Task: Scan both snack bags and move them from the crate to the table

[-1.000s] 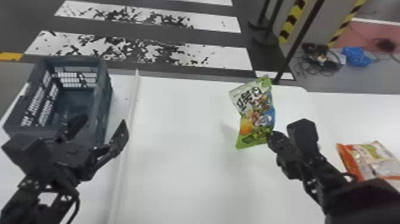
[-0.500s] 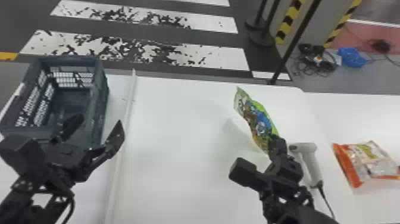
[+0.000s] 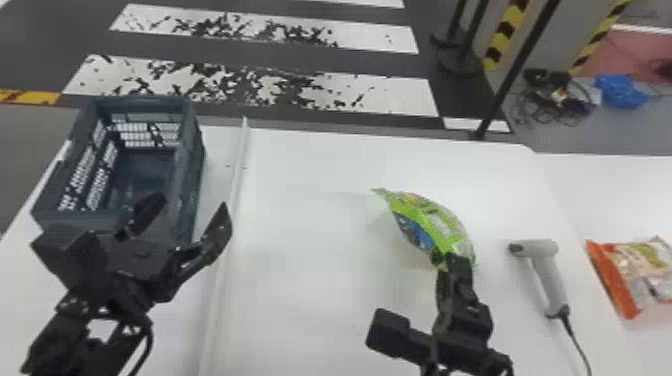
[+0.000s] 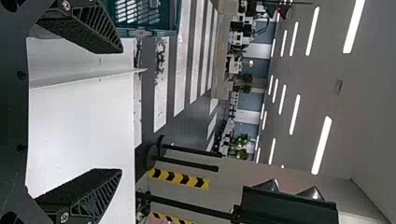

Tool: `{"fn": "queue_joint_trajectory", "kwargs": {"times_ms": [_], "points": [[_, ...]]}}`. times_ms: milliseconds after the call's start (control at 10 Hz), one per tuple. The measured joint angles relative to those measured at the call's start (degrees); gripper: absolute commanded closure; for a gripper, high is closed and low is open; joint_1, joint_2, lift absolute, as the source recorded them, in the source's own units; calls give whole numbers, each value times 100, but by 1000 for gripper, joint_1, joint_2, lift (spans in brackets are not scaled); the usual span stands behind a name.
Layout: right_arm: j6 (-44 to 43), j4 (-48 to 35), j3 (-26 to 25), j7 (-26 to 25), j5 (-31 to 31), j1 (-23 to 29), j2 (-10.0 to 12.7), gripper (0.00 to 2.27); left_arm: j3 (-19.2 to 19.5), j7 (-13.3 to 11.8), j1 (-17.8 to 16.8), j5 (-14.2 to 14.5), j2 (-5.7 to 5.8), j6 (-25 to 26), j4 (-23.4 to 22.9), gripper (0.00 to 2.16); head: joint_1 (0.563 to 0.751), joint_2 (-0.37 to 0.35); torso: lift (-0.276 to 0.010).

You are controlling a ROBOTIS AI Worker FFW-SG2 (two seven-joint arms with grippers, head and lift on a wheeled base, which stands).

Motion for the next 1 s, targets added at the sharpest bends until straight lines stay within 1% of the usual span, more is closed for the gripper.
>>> {"fn": "queue_joint_trajectory", "kwargs": {"times_ms": [200,300,500,600,700,900,1000], "points": [[-70,-372,-34,257,-571,55,9,39,0,-4,0,-3,0,1,10,87,695,-48,-88],[-230,-613,-197,441,-1018,111,10,49,0,-8,0,-5,0,-7,20,87,695,-30,-88],[-1108,-1202,-971,1065,-2355,362,85,60,1,-9,-1,-3,0,-10,27,87,695,39,-88],[-1456,-1408,-1392,1268,-2994,446,165,80,1,-9,-10,-3,0,-10,36,87,695,54,-88],[-1719,-1525,-1773,1337,-3537,486,249,130,1,-9,-16,-2,0,-10,42,87,695,66,-88],[-1910,-1570,-2300,1337,-4138,420,358,471,7,-9,-18,-2,0,-10,44,87,695,51,-88],[-2013,-1552,-2641,1383,-4629,384,423,903,9,-13,-18,-2,4,-10,44,87,695,41,-88]]}}
